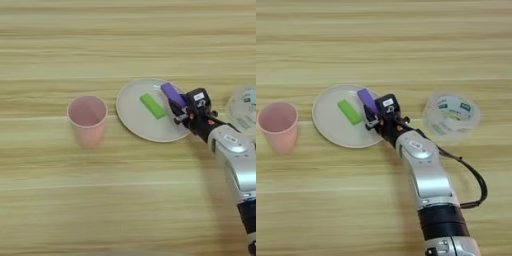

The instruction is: Move the objects on the table

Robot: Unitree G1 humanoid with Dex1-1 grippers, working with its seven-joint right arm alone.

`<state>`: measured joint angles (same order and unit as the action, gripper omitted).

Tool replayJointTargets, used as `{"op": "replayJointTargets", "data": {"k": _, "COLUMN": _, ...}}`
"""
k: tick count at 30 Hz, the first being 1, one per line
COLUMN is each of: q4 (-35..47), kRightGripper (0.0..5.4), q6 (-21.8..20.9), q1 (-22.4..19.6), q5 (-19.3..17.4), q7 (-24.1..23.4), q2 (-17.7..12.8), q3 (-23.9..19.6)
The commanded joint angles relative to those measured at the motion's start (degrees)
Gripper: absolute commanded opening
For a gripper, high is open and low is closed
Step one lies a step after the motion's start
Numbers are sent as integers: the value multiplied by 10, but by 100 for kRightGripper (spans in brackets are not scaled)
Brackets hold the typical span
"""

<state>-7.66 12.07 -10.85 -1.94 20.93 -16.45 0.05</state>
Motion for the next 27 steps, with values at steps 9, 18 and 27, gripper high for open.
{"op": "replayJointTargets", "data": {"k": 9, "q4": -22, "kRightGripper": 143, "q6": 38, "q1": -76, "q5": 29, "q7": -16, "q2": -11, "q3": 5}}
{"op": "replayJointTargets", "data": {"k": 18, "q4": -11, "kRightGripper": 192, "q6": 46, "q1": -75, "q5": 38, "q7": -13, "q2": -10, "q3": 12}}
{"op": "replayJointTargets", "data": {"k": 27, "q4": 44, "kRightGripper": 286, "q6": 26, "q1": -61, "q5": 42, "q7": -24, "q2": -6, "q3": 7}}
